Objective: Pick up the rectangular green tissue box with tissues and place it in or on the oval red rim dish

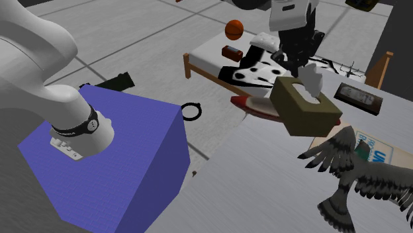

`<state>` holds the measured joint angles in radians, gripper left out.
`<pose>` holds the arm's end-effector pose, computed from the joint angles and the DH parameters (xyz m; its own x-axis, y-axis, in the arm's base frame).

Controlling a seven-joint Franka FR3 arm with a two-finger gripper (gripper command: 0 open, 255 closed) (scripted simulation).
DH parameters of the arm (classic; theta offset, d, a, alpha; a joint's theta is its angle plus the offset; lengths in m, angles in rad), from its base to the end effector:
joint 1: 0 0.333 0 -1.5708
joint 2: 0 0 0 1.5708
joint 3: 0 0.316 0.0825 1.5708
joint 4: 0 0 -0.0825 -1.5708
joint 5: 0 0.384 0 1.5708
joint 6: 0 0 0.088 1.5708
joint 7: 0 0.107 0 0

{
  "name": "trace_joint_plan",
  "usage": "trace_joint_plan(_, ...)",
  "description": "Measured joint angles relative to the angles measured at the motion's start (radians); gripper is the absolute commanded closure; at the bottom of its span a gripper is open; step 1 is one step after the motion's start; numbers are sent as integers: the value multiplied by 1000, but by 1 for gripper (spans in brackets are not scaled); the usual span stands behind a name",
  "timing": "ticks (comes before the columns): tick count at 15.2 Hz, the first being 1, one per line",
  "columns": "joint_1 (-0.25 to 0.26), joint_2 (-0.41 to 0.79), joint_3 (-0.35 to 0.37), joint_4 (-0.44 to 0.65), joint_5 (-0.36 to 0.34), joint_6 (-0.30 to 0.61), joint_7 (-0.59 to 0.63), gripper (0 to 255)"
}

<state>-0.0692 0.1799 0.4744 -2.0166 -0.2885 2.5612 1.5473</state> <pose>0.5685 0.2368 0.4141 0.5453 -0.8222 0.1632 -0.7426 -0.5641 -0.3610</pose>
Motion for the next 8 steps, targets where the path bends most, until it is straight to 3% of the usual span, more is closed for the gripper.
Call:
trace_joint_plan(5, 0, 2, -1, -2, -3, 5, 2, 255)
trace_joint_plan(6, 0, 2, -1, -2, -3, 5, 3, 0)
trace_joint_plan(8, 1, 3, -1, -2, -4, 4, 3, 0)
